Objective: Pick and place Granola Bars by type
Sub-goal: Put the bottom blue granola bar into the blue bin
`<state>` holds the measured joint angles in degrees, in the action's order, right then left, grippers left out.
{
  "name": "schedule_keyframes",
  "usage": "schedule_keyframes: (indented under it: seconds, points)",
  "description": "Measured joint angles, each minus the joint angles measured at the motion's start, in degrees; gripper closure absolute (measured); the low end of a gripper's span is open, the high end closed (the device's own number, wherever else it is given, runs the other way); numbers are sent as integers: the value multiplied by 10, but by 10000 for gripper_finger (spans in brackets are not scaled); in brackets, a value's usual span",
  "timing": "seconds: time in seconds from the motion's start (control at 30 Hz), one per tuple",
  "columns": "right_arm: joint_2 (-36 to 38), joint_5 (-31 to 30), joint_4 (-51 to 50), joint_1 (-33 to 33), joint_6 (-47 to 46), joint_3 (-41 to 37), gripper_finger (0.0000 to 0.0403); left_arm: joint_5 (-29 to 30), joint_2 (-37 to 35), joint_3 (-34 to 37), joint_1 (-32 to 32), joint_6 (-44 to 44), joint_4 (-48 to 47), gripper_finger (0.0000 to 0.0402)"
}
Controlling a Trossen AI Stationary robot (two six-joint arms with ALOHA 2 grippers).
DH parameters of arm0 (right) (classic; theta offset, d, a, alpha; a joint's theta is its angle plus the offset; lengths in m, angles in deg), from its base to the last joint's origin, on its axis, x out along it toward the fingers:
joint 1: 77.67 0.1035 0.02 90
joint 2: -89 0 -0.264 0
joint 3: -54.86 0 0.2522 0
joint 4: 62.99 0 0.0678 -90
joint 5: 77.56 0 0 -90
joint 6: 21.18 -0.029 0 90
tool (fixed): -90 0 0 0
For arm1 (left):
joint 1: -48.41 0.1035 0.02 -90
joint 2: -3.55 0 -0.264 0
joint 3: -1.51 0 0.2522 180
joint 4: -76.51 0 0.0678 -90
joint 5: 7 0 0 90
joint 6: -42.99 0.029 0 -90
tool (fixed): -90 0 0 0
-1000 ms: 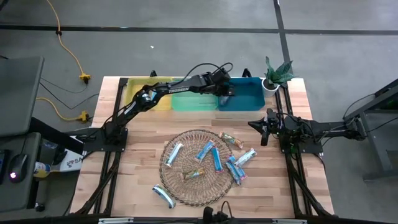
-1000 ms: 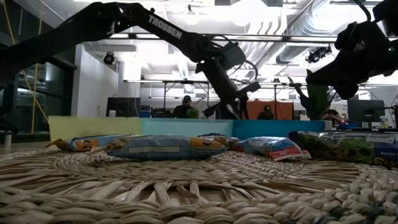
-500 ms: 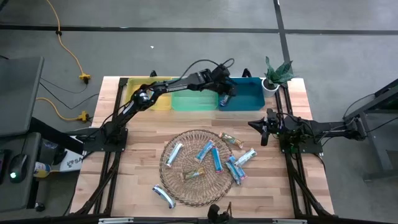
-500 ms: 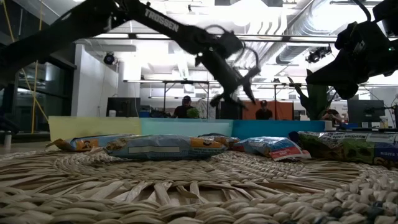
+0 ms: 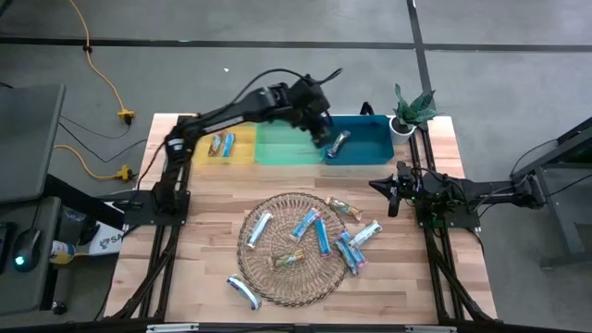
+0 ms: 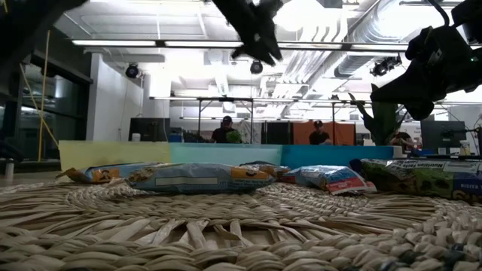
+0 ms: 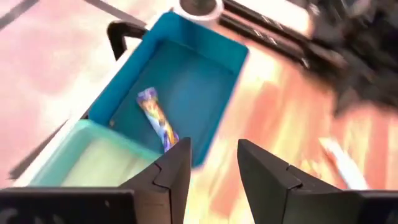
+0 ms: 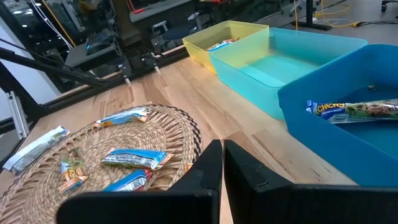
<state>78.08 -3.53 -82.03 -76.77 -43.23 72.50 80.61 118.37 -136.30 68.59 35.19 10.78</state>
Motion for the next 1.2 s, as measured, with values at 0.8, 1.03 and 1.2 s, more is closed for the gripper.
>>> schedule_keyframes:
  seconds: [0.8,1.03,1.2]
  points:
    - [0,0,0,0,0,0,402,-25,-287,89,-97,117,-347,273]
    - [0,0,0,0,0,0,402,-31,-478,309,-169,55,-298,273]
    - [0,0,0,0,0,0,402,-34,-584,454,-243,-22,-211,273]
